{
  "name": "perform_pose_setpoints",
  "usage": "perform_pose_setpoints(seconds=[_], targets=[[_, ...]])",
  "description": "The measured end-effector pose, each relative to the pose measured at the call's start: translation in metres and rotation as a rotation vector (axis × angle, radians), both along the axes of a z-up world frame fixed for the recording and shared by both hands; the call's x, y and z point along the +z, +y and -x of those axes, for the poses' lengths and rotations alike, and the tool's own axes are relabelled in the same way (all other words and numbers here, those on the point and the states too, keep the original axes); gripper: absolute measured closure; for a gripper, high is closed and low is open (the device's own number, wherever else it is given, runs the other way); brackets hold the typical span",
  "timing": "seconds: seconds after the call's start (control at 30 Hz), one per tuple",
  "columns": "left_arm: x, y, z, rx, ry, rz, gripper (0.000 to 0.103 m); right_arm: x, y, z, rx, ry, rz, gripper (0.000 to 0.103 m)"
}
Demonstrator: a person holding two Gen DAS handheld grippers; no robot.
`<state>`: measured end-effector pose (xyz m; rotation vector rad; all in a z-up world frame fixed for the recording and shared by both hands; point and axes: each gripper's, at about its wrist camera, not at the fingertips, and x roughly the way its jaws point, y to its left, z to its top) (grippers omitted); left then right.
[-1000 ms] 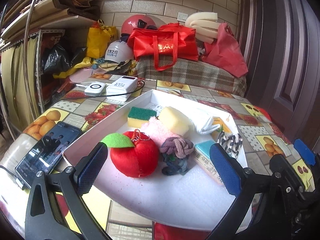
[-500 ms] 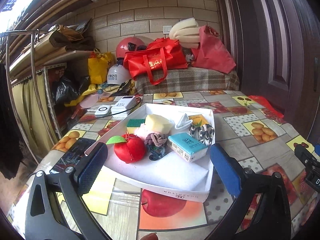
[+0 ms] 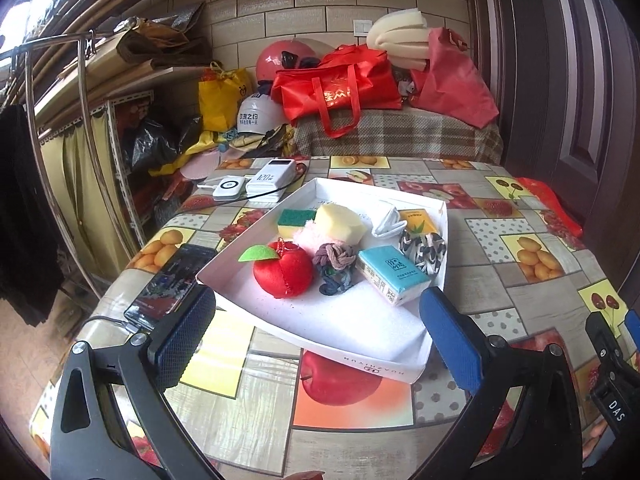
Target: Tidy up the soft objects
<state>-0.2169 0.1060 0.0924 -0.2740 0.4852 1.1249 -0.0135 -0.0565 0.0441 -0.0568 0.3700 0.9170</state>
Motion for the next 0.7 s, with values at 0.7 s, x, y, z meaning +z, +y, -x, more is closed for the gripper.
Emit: perform_pose_setpoints(seconds=[0.7], targets=[[0.006, -0.004, -0.001, -0.034, -0.02, 0.035, 0.0, -0.002, 0.002, -0.001, 0.016, 0.01, 0.015, 0.0]])
